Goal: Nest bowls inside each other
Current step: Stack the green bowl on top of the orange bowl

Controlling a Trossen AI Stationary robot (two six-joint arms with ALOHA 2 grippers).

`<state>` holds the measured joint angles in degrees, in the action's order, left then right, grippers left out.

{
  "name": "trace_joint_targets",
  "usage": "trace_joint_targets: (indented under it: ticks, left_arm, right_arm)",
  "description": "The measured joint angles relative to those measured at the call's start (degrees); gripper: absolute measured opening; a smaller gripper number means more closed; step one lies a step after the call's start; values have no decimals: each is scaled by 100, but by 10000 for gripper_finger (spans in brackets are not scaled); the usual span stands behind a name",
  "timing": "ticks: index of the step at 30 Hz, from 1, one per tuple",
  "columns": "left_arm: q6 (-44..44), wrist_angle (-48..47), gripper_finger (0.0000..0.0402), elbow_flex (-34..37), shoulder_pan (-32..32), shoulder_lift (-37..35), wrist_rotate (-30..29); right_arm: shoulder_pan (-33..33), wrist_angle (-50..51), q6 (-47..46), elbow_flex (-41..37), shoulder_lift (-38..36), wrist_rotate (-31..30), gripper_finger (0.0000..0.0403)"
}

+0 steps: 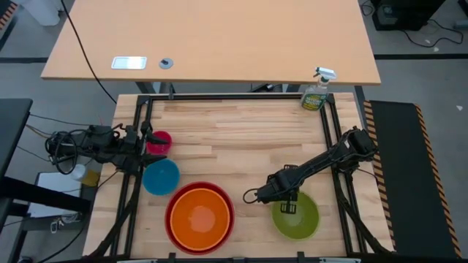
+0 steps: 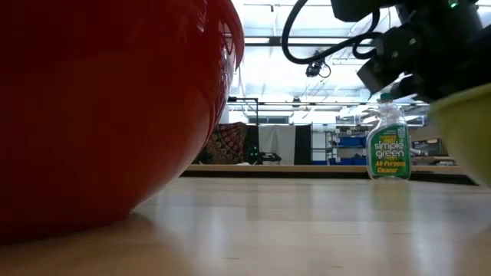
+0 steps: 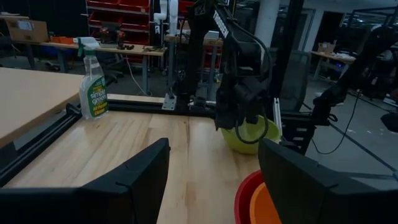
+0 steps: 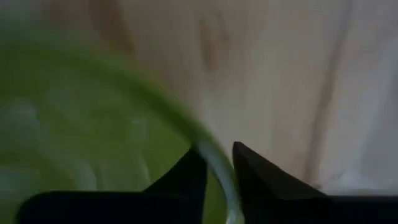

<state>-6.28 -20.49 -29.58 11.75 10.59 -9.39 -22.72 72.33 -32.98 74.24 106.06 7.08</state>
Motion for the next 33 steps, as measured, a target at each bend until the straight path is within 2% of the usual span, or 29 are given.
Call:
trace_joint_targets:
  ticks: [3,9,16,18,23,27,33]
  left_arm:
    - [0,2,249,0,0,0,0]
    - [0,4,249,0,0,0,-2]
    - [0,2,249,0,0,0,-2]
    - [0,-2,249,0,0,0,-2]
    - [0,-42,249,0,0,0,-2]
    - [0,-48,249,0,0,0,-2]
    - [0,-22,249,0,0,0,-65]
  right_arm:
    - [0,-42,24,29,-28,322,31]
    - [38,96,-6,252,-2,445,27]
    - [139,342,-128,1417,33,70,28]
    - [168,346,-168,1802,33,100,29]
    - [243,348,-363,2700,30,612,28]
    - [269,212,-348,3241,27,299,28]
    - [480,-955,-338,3442,62,-496,28]
